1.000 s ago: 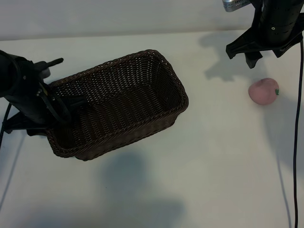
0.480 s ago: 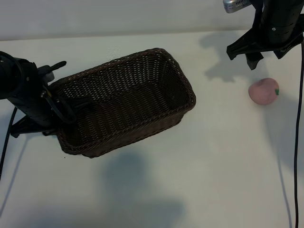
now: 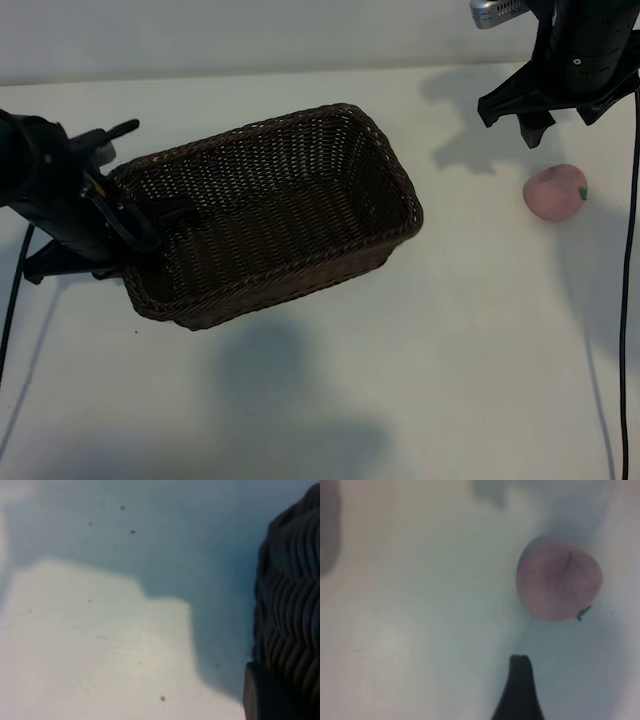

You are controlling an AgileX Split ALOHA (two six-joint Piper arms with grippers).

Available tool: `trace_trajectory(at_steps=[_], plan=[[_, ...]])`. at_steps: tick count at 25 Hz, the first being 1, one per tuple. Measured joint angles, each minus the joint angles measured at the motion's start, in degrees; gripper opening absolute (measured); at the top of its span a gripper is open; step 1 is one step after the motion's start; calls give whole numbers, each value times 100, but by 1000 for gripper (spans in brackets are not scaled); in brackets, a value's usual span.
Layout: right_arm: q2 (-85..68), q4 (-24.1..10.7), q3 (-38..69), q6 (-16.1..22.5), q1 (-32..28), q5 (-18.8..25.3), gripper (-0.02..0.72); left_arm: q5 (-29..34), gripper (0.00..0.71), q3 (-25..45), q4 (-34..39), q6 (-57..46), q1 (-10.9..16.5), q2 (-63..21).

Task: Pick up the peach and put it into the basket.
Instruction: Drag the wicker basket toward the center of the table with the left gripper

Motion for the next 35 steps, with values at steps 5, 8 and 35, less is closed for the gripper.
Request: trace_trajectory(at_steps=[5, 8, 35], plan=[[0, 0, 0, 0, 0, 0, 562, 11, 99, 29, -294, 494, 0, -281], [0, 0, 0, 0, 0, 0, 562, 28, 97, 41, -724, 1055, 0, -378], [0, 135, 0, 0, 0, -7, 562, 789, 94, -2463, -1285, 2474, 0, 1355]])
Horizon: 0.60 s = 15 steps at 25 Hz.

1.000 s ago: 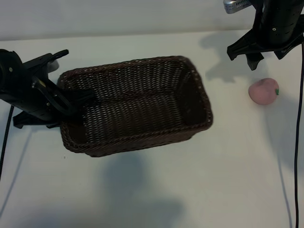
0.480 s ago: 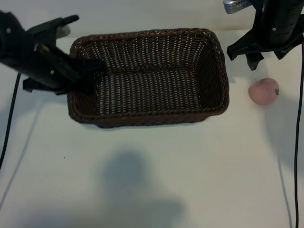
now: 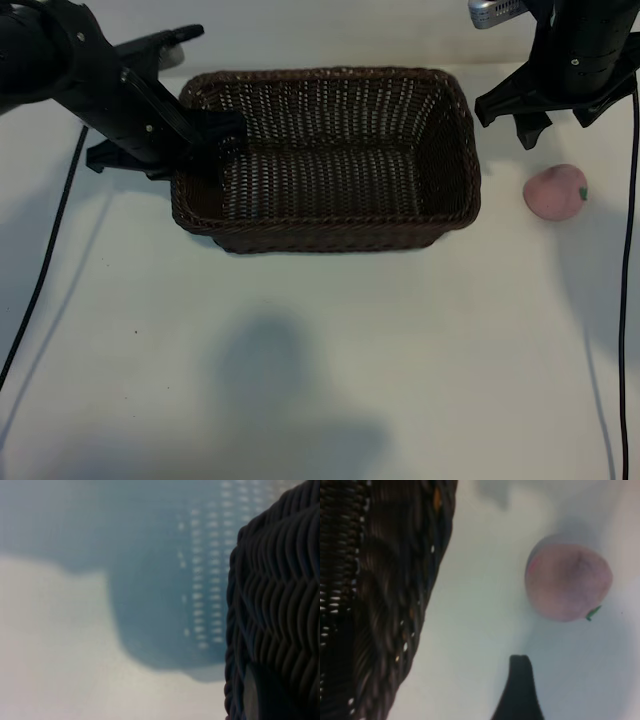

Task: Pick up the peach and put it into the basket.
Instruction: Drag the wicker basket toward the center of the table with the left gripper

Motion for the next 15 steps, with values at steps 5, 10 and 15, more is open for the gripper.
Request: trace_trajectory(at_steps=[5, 10, 15], plan=[[0, 15, 0, 0, 0, -11, 562, -23, 94, -5, -5, 22, 0, 268], [0, 15, 0, 0, 0, -11, 562, -52, 94, -5, -127, 22, 0, 433], [0, 15, 0, 0, 0, -13, 562, -58, 188, -6, -288, 22, 0, 464]])
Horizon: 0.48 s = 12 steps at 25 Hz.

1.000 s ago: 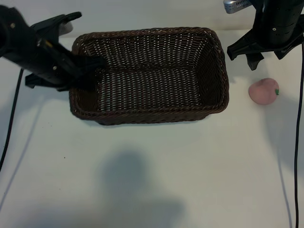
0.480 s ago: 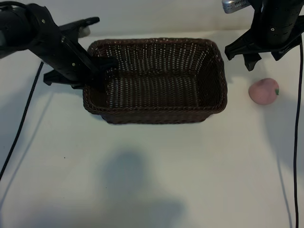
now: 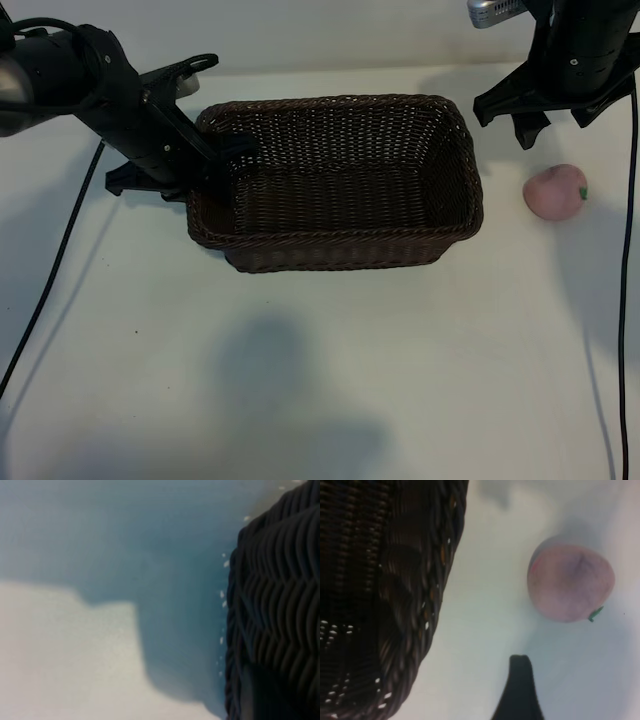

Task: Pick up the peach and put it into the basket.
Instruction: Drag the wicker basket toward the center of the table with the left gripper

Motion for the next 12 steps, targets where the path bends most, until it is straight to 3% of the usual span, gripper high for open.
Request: trace_trajectory(at_steps=[7, 9, 12], plan=[[0, 0, 0, 0, 0, 0, 562, 189, 603, -11, 298, -45, 0, -251], [0, 0, 0, 0, 0, 0, 562, 361, 656, -11, 566, -153, 0, -486], [0, 0, 0, 0, 0, 0, 562, 620, 670, -11, 911, -326, 0, -894]])
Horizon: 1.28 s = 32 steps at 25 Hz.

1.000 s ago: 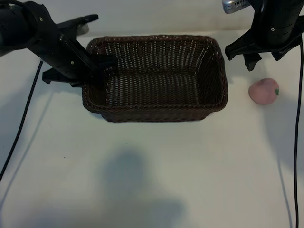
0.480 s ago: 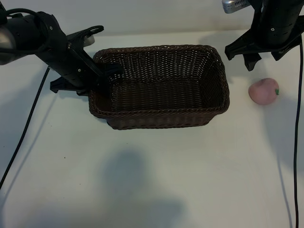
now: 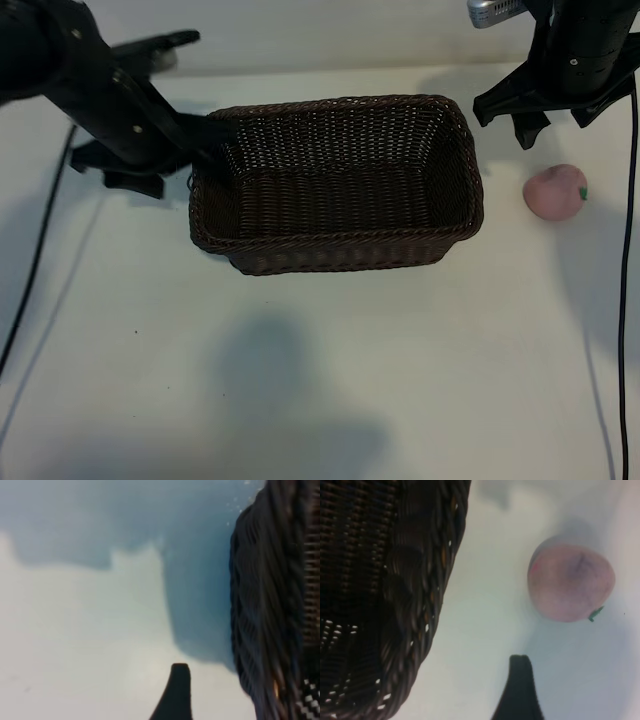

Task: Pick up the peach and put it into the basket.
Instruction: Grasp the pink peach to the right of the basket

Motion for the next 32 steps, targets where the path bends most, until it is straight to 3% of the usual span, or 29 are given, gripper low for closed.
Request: trace_trajectory(at_steps=[8, 13, 22, 25, 32], plan=[[0, 201, 0, 5, 0, -75, 562, 93, 624, -30, 140, -105, 0, -905], [92, 380, 0, 34, -145, -453, 562, 33, 604, -36, 75, -118, 0, -962], [693, 752, 0, -18, -1132, -872, 562, 18, 557, -36, 40, -122, 0, -962], [736, 827, 89, -118, -1228, -954, 562, 11, 554, -36, 40, -122, 0, -967], [834, 827, 848, -176, -1240, -1597, 562, -5, 554, -36, 40, -122, 0, -967]])
